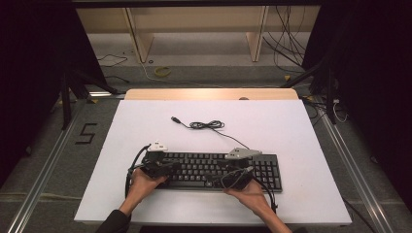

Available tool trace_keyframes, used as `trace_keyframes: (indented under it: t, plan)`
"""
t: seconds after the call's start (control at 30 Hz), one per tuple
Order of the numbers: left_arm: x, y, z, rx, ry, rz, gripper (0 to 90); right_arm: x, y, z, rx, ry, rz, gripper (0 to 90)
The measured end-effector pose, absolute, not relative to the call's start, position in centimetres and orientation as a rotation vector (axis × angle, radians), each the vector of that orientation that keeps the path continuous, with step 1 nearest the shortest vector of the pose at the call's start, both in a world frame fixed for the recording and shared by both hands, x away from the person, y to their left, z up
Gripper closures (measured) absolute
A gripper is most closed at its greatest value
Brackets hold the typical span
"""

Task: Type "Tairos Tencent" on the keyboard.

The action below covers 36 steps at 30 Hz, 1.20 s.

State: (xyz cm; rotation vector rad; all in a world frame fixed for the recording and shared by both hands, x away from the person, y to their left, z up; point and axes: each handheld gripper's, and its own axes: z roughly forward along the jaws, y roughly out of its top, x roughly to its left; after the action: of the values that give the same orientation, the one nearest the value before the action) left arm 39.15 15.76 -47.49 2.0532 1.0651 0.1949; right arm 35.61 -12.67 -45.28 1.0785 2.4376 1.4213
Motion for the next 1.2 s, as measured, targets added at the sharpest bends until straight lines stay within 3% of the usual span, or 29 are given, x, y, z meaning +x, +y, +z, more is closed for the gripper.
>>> trace_keyframes:
  t: [0.67,1.2]
  plan:
    - [39.0,15.5,-47.7,2.074,1.068,0.216,88.9,35.4,-12.4,-45.3,1.069,2.445,1.412,31.3]
    - [38.3,16.8,-46.4,1.963,1.043,0.169,73.3,35.6,-12.2,-45.4,1.067,2.445,1.411,31.6]
